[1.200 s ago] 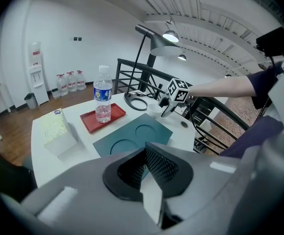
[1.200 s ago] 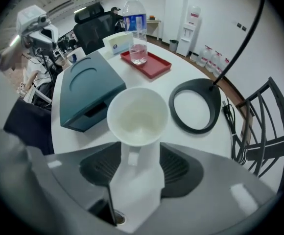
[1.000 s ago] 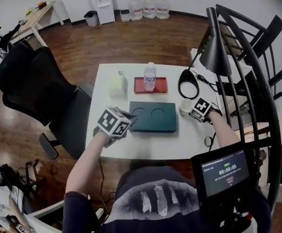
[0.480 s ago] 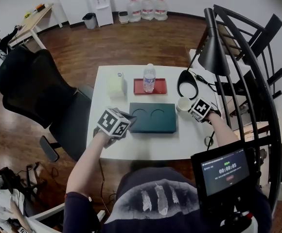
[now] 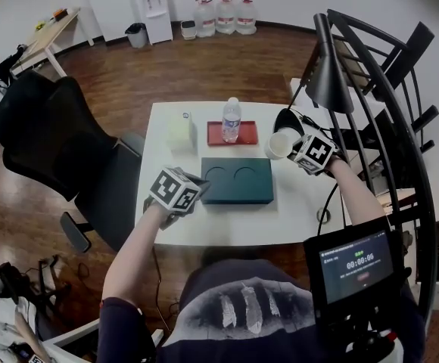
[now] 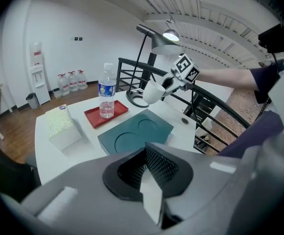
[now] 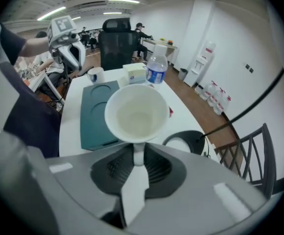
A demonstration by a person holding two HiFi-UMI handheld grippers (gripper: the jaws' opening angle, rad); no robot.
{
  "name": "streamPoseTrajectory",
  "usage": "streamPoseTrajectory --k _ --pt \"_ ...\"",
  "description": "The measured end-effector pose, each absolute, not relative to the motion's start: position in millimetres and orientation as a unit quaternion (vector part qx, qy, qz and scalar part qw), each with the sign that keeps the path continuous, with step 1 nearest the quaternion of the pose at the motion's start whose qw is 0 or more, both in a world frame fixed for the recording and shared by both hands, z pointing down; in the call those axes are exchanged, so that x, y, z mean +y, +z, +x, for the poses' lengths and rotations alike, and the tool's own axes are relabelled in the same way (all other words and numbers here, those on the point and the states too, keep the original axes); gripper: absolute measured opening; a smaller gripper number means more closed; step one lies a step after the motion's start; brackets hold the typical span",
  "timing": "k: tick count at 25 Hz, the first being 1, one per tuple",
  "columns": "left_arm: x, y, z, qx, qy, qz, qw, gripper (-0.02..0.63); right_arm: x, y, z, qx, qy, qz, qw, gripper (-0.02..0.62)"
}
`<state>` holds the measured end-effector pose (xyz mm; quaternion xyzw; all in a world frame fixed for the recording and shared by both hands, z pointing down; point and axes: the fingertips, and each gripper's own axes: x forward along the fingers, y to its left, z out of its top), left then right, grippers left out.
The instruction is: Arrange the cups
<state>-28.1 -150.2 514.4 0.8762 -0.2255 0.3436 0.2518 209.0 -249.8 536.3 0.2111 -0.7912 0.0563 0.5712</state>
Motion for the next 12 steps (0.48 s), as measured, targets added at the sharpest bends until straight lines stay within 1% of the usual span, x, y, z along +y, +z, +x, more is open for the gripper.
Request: streamPoseTrajectory --k 6,12 --pt "-148 512 -28 -0.223 0.344 0.877 0.251 0.000 -223 507 156 -0.813 0.016 0.125 0.568 0.049" --pt "-142 514 -34 -0.224 0.340 0.877 0.253 0.000 -195 515 131 -0.812 0.019 0.066 0.579 0.049"
